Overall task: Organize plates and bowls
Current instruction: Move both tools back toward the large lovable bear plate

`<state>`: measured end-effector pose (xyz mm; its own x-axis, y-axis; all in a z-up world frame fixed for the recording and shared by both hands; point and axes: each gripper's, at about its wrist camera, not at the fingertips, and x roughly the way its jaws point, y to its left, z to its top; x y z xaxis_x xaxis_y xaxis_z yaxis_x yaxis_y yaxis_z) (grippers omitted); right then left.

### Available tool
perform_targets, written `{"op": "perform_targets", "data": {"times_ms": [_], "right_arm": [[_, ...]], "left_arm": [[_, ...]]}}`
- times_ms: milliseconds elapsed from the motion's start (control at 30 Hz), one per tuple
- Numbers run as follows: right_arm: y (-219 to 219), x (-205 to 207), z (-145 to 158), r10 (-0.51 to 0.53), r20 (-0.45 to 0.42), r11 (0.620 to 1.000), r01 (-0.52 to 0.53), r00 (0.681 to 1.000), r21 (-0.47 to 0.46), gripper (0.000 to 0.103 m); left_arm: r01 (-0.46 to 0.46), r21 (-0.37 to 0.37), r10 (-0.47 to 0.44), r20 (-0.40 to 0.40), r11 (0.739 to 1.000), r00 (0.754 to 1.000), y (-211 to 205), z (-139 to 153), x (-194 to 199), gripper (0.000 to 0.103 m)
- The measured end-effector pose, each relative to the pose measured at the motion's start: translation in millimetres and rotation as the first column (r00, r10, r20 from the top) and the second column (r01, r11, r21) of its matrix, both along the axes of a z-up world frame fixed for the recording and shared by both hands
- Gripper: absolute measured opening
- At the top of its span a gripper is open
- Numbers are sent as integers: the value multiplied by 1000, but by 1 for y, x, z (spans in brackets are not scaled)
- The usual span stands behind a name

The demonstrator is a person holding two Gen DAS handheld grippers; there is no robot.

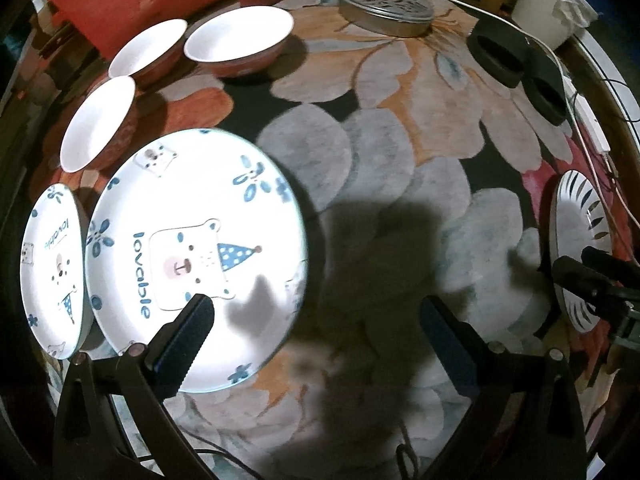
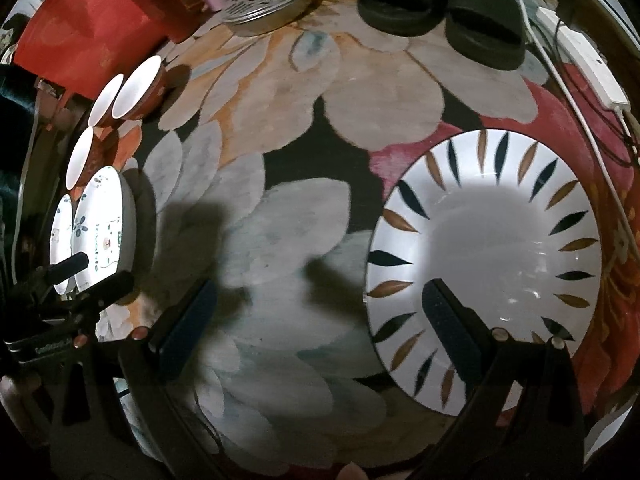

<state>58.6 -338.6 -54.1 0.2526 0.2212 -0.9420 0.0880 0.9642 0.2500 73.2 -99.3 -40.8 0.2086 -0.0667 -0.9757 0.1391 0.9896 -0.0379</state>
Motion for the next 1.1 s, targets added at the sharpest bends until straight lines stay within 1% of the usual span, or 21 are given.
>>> {"op": "perform_targets", "data": {"times_ms": [533,1100], "right_arm": [[32,9,-1,57,7,998,-57,998,12,103],[83,27,-4,165,25,986,-166,986,21,103]], "left_arm": [[-48,7,48,-1,999,999,29,0,-2,102],[-136,12,136,-3,991,991,71,-4,-2,102]]}}
